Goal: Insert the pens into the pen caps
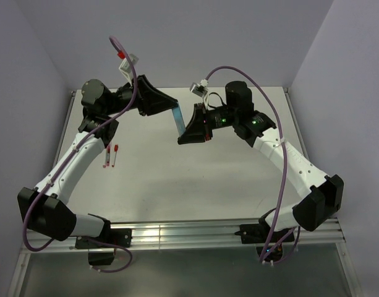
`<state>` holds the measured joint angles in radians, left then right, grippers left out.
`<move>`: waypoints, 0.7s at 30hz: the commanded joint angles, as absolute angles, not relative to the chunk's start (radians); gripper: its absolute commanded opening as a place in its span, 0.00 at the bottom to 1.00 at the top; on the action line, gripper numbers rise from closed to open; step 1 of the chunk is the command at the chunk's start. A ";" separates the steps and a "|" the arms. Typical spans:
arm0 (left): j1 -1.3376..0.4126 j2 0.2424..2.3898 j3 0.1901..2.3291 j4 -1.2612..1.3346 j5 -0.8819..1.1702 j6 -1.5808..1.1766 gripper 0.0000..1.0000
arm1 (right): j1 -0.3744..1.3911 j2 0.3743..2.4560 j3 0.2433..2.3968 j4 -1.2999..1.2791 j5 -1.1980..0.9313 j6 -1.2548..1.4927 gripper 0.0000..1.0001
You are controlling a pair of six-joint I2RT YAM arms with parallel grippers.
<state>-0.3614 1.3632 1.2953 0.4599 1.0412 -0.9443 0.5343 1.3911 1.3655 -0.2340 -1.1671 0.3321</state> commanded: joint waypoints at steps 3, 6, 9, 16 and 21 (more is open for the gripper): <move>-0.403 1.313 1.258 0.408 1.091 -0.856 0.00 | 0.525 1.405 1.457 -0.192 -1.126 0.353 0.00; -0.411 1.296 1.181 0.410 1.100 -0.854 0.00 | 0.506 1.424 1.502 -0.193 -1.098 0.362 0.00; -0.425 1.286 1.126 0.396 1.111 -0.833 0.00 | 0.496 1.436 1.557 -0.193 -1.085 0.367 0.00; -0.483 1.272 1.045 0.347 1.137 -0.790 0.00 | 0.486 1.465 1.618 -0.204 -1.071 0.344 0.00; -0.526 1.269 1.008 0.319 1.149 -0.778 0.00 | 0.485 1.493 1.657 -0.224 -1.063 0.318 0.00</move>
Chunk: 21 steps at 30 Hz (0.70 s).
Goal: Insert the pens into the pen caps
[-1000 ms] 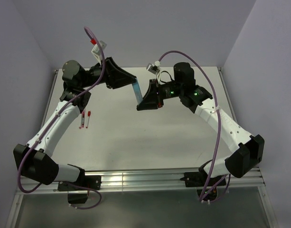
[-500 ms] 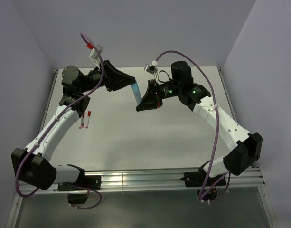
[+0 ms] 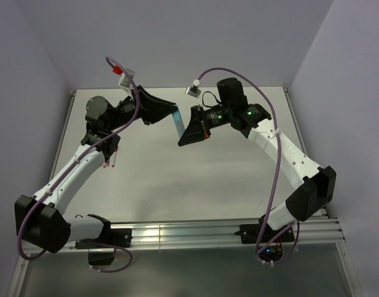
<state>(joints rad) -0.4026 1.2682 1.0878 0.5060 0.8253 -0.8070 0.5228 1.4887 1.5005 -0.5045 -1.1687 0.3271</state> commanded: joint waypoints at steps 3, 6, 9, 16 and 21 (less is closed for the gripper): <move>-0.531 1.259 1.006 0.314 1.144 -0.772 0.00 | 0.483 1.496 1.654 -0.232 -1.062 0.310 0.00; -0.523 1.256 1.028 0.284 1.120 -0.744 0.00 | 0.483 1.491 1.631 -0.236 -1.061 0.298 0.00; -0.497 1.262 1.040 0.296 1.112 -0.759 0.00 | 0.483 1.480 1.600 -0.244 -1.066 0.284 0.00; -0.405 1.316 1.153 0.304 1.120 -0.808 0.00 | 0.485 1.450 1.505 -0.275 -1.032 0.220 0.01; -0.356 1.361 1.267 0.281 1.115 -0.785 0.00 | 0.485 1.456 1.442 -0.288 -1.032 0.201 0.34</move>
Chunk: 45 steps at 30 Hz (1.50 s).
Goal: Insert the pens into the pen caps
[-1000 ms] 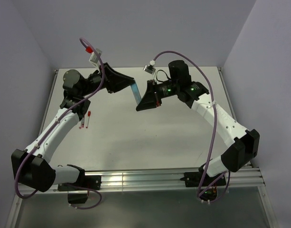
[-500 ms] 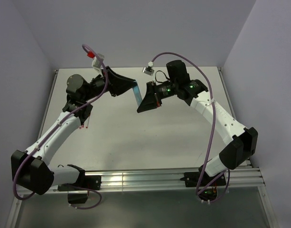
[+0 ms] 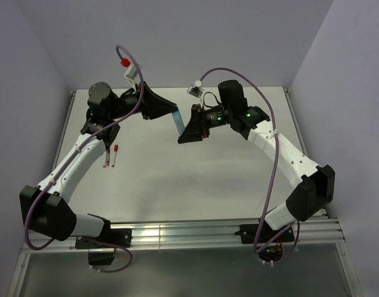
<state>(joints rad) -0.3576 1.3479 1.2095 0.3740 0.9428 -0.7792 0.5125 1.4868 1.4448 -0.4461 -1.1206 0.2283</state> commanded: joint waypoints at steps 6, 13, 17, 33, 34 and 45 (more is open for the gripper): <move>-0.322 1.414 1.384 0.092 1.097 -0.651 0.00 | 0.488 1.454 1.407 -0.322 -0.999 0.141 0.61; -0.305 1.486 1.537 -0.224 1.003 -0.444 0.00 | 0.488 1.447 1.356 -0.373 -0.980 0.084 0.89; -0.293 1.561 1.685 -0.475 0.890 -0.269 0.00 | 0.488 1.428 1.353 -0.468 -0.945 0.023 0.93; -0.161 1.785 1.744 -0.953 0.463 0.205 0.01 | 0.486 1.362 1.325 -0.641 -0.727 -0.104 0.97; -0.152 1.792 1.732 -0.951 0.457 0.215 0.01 | 0.485 1.361 1.325 -0.644 -0.724 -0.106 0.98; -0.051 1.997 1.744 -1.019 0.416 0.330 0.01 | 0.486 1.371 1.335 -0.650 -0.727 -0.106 0.98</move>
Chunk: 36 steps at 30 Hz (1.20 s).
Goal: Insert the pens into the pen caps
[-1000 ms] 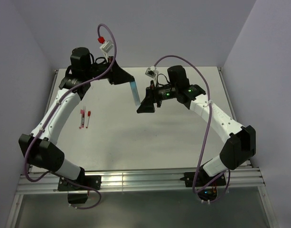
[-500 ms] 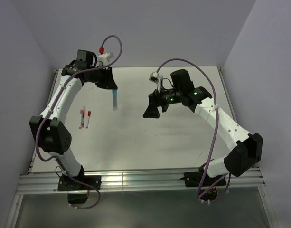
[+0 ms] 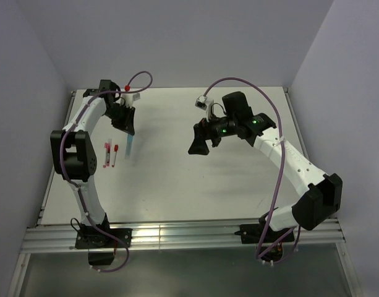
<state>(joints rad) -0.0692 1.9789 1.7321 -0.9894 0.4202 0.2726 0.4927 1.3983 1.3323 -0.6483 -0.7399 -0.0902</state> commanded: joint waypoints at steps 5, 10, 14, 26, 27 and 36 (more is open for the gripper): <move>-0.037 2.036 1.706 -0.970 0.338 0.292 0.00 | 0.485 1.385 1.331 -0.650 -0.732 -0.106 0.98; -0.037 2.029 1.661 -0.928 0.267 0.242 0.00 | 0.486 1.404 1.333 -0.650 -0.747 -0.106 0.98; -0.037 2.052 1.664 -0.939 0.264 0.258 0.00 | 0.486 1.416 1.345 -0.650 -0.750 -0.100 0.98; -0.002 2.132 1.718 -0.946 0.368 0.339 0.00 | 0.486 1.399 1.324 -0.652 -0.749 -0.103 0.98; -0.002 2.135 1.723 -0.953 0.386 0.350 0.01 | 0.486 1.399 1.322 -0.652 -0.750 -0.103 0.98; 0.078 2.167 1.740 -0.954 0.508 0.376 0.02 | 0.486 1.413 1.327 -0.652 -0.761 -0.101 0.98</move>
<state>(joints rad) 0.0605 2.1475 1.7027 -0.9501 0.4282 0.3367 0.4927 1.4139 1.3319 -0.6521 -0.7494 -0.0948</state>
